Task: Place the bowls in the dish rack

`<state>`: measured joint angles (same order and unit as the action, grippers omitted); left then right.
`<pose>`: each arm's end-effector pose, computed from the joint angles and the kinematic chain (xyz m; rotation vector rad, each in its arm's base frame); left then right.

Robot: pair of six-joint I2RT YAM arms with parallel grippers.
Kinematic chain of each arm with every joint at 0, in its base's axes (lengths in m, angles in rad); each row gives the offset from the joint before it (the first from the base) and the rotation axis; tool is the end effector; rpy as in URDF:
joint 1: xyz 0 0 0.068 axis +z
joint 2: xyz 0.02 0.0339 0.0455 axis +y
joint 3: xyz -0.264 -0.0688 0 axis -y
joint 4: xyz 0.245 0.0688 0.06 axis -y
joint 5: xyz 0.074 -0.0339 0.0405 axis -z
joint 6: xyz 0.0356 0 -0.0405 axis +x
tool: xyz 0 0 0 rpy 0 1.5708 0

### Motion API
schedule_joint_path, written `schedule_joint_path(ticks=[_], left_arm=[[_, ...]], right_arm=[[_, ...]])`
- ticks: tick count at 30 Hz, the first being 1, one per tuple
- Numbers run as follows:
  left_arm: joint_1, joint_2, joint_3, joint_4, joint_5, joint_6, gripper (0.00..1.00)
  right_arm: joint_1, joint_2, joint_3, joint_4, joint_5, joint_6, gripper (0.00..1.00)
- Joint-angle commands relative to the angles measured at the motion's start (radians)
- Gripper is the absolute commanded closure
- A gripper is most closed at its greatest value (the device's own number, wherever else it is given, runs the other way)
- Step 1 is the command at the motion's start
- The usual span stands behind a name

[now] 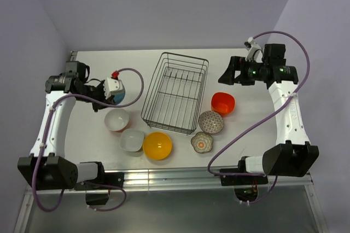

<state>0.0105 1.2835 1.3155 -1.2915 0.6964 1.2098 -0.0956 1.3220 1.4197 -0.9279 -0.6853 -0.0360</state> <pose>0.2194 -0.0205 0.3380 1.4977 1.9436 -0.5085 0.2625 -0.0025 0.3780 -0.2458 2.2710 0.7476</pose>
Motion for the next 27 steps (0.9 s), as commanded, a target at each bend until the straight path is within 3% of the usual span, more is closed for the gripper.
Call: schedule_joint_path(ticks=[1,2,3,6,13,20,27], left_arm=[[-0.012,-0.099,0.083,0.157,0.127,-0.160,1.00],[-0.045,-0.117,0.079,0.319,0.124,-0.220,1.00],[-0.059,-0.133,0.061,0.390,0.117,-0.328,1.00],[-0.148,-0.194,0.004,0.646,0.037,-0.455,1.00],[-0.360,-0.259,-0.143,1.085,-0.133,-0.679,1.00],[-0.569,-0.228,-0.214,1.282,-0.238,-0.880,1.00],[-0.641,-0.181,-0.252,1.403,-0.278,-0.978,1.00]], right_arm=[[-0.018,-0.026,0.085,0.112,-0.101,0.128,0.00],[-0.019,-0.023,0.091,0.135,-0.085,0.212,0.00],[-0.019,-0.023,0.091,0.199,-0.063,0.264,0.00],[-0.015,-0.030,0.108,0.302,-0.013,0.398,0.00],[0.088,0.037,0.220,0.379,-0.013,0.574,0.00],[0.275,0.094,0.217,0.489,-0.083,0.663,0.00],[0.402,0.164,0.239,0.532,-0.103,0.713,0.00]])
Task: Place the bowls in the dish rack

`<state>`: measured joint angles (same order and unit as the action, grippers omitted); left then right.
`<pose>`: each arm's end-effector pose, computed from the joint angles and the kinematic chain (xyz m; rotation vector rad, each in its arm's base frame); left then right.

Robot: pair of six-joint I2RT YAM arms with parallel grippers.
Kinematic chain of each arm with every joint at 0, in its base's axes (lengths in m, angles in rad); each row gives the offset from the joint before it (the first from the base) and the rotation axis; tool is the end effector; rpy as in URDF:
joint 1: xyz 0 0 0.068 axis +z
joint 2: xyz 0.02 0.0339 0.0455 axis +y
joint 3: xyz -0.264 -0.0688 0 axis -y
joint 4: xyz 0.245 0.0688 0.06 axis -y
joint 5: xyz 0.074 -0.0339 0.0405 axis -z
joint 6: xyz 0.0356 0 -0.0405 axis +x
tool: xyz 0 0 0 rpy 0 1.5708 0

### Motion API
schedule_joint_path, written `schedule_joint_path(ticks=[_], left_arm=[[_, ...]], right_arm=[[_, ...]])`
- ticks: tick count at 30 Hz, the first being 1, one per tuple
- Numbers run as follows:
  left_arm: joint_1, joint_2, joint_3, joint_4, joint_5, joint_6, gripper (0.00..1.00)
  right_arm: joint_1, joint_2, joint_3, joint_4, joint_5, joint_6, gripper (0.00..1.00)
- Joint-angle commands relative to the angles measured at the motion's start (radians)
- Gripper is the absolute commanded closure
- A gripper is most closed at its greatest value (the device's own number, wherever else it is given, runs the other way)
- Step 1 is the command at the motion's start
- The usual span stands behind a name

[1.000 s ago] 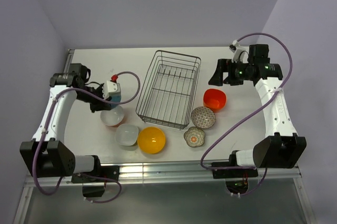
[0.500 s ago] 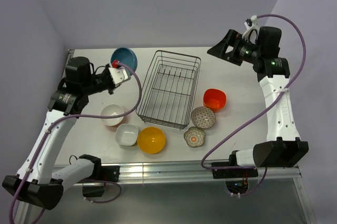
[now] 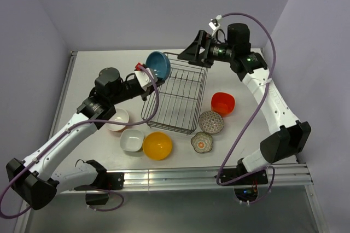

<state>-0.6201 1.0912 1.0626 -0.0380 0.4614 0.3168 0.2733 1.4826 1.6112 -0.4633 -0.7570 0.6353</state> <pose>0.1946 -0.1584 0.3936 1.0533 1.2900 -0.6076 0.3077 0.1116 0.4346 -0.1923 2.0279 1.3120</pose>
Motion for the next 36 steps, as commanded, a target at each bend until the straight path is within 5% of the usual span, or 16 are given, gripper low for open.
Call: schedule_joint_path(ticks=[1,15,21,24,33,36], left_arm=[[-0.009,0.022,-0.001,0.158,-0.046,-0.091,1.00],[-0.041,0.052,-0.009,0.193,-0.049,-0.116,1.00],[-0.052,0.049,-0.019,0.190,-0.046,-0.124,1.00],[-0.056,0.050,-0.019,0.185,-0.046,-0.122,1.00],[-0.058,0.055,-0.032,0.176,-0.063,-0.122,0.99],[-0.058,0.058,-0.026,0.161,-0.070,-0.122,0.92]], right_arm=[[0.059,0.005,0.047,0.068,-0.028,0.040,0.00],[0.172,0.062,0.032,0.077,-0.016,0.030,0.00],[0.172,0.064,0.029,0.120,-0.041,0.049,0.10],[0.172,0.058,0.012,0.146,-0.054,0.055,0.24],[0.170,0.045,-0.002,0.146,-0.076,0.017,0.94],[0.164,0.044,0.000,0.138,-0.077,0.006,1.00]])
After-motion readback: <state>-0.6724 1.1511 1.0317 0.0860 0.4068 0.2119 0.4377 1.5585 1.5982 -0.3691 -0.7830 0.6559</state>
